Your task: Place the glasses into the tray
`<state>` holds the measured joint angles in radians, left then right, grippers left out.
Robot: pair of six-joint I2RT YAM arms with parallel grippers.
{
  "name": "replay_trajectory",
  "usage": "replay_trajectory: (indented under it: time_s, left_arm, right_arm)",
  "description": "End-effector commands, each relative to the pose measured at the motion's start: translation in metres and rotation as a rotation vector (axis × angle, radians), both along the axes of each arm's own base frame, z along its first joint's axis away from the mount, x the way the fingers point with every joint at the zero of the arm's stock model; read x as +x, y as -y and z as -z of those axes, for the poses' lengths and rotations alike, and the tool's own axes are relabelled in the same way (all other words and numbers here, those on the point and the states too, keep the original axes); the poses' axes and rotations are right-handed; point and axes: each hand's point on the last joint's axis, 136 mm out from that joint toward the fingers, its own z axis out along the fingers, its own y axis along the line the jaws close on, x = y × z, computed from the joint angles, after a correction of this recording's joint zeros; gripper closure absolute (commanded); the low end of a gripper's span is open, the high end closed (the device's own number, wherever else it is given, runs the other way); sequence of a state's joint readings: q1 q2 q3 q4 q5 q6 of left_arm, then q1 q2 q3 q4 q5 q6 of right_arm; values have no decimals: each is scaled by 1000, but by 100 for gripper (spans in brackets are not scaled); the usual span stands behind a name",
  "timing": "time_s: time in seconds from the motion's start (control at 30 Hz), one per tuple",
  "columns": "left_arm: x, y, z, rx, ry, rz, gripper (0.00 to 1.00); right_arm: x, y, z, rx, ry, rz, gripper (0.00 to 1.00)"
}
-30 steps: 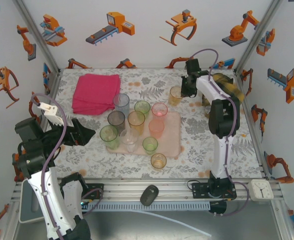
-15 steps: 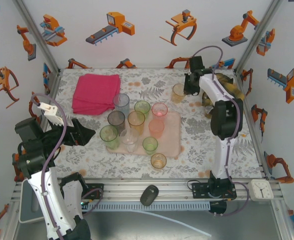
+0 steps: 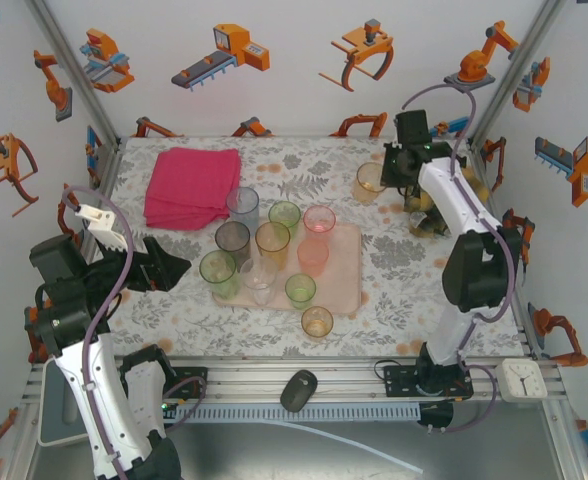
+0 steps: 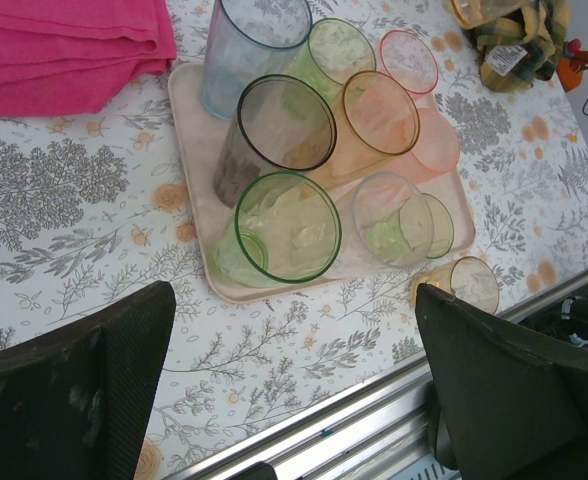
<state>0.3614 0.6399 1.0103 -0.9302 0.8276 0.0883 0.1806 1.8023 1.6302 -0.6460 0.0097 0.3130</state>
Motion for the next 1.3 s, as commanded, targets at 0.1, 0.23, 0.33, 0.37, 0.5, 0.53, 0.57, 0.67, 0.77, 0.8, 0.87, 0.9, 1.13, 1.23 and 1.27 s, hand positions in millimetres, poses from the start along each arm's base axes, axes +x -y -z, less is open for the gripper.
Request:
replay_trajectory:
  time_s: [0.1, 0.23, 0.33, 0.37, 0.5, 0.53, 0.57, 0.67, 0.77, 0.8, 0.87, 0.9, 1.13, 1.23, 1.27]
  left_arm:
    - [-3, 3, -15, 23, 48, 29, 3]
    - [-5, 5, -13, 18, 45, 34, 3]
    - [-8, 6, -14, 25, 51, 36, 3]
    - [-9, 7, -15, 29, 54, 39, 3]
    - [-9, 7, -14, 35, 43, 47, 3]
    - [-9, 7, -13, 33, 38, 47, 3]
    - [-9, 7, -12, 31, 37, 52, 3]
    - [-12, 10, -12, 25, 42, 58, 3]
    - [-15, 11, -15, 27, 53, 56, 3]
    - [-17, 11, -17, 34, 58, 57, 3]
    - [-18, 11, -19, 54, 63, 58, 3]
    - [-17, 10, -18, 58, 62, 58, 3]
    - [-23, 12, -16, 54, 63, 57, 3]
    - [-27, 12, -18, 77, 79, 51, 3]
    - [-27, 12, -18, 83, 81, 50, 3]
  right_arm:
    - [-33, 10, -13, -12, 24, 1, 100]
    - [-55, 13, -12, -10, 15, -4, 100]
    - [-71, 15, -11, -7, 9, -7, 100]
    - [-76, 15, -13, -4, 11, -8, 100]
    - [-95, 18, -11, -7, 1, -12, 100]
    - [-99, 18, -11, -6, 2, -12, 100]
    - [-102, 18, -9, -5, 1, -14, 99]
    - [-109, 16, -6, -4, -4, -20, 99]
    - [-115, 11, -3, 0, -14, -32, 99]
    - [-117, 9, -2, 0, -15, -36, 99]
    - [-120, 4, -1, -7, -15, -46, 99]
    - [-121, 3, 0, -13, -16, -50, 99]
    - [-121, -7, 7, -27, -21, -75, 99]
    - [-115, -14, 6, -27, -21, -90, 99]
    - [-112, -15, 7, -34, -22, -92, 99]
